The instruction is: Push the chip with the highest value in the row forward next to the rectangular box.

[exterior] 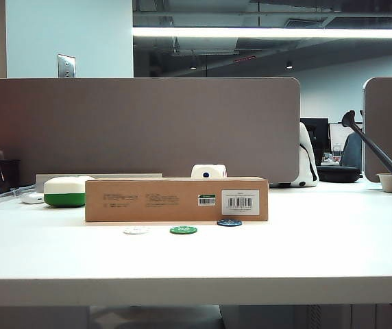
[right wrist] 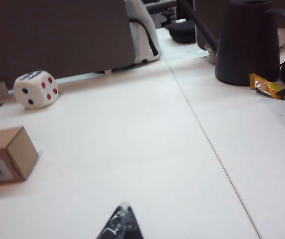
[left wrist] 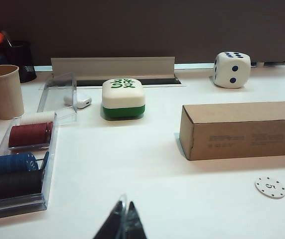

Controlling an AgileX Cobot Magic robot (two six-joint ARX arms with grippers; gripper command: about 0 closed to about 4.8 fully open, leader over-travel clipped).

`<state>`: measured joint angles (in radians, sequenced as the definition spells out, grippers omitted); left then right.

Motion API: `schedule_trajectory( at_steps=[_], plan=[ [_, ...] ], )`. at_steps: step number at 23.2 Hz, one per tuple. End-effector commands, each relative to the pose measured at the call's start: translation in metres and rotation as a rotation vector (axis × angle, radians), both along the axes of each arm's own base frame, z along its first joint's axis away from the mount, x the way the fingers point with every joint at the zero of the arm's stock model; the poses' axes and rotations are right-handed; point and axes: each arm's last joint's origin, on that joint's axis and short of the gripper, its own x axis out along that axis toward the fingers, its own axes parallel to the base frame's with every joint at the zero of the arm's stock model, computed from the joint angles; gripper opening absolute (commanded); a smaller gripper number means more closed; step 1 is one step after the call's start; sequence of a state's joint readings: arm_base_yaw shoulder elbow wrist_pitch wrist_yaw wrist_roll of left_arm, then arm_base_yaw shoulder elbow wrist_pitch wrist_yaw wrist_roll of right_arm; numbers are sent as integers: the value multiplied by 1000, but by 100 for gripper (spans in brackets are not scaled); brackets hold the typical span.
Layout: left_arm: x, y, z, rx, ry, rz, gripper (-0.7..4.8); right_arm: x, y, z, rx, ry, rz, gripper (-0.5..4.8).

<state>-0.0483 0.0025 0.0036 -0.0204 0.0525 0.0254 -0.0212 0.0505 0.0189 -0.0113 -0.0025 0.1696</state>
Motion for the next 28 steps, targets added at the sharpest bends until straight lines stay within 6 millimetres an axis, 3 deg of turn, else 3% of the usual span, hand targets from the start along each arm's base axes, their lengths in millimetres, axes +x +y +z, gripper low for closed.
schedule_trajectory(
  at_steps=[1, 10, 28],
  plan=[
    [0, 0, 2, 0, -11, -6, -5, 1, 0, -3, -50, -17, 2, -5],
    [0, 0, 2, 0, -10, -5, -5, -3, 0, 7, -157, -122, -2, -5],
    [0, 0, 2, 0, -11, -6, -5, -2, 0, 2, -138, -70, 3, -5]
  ],
)
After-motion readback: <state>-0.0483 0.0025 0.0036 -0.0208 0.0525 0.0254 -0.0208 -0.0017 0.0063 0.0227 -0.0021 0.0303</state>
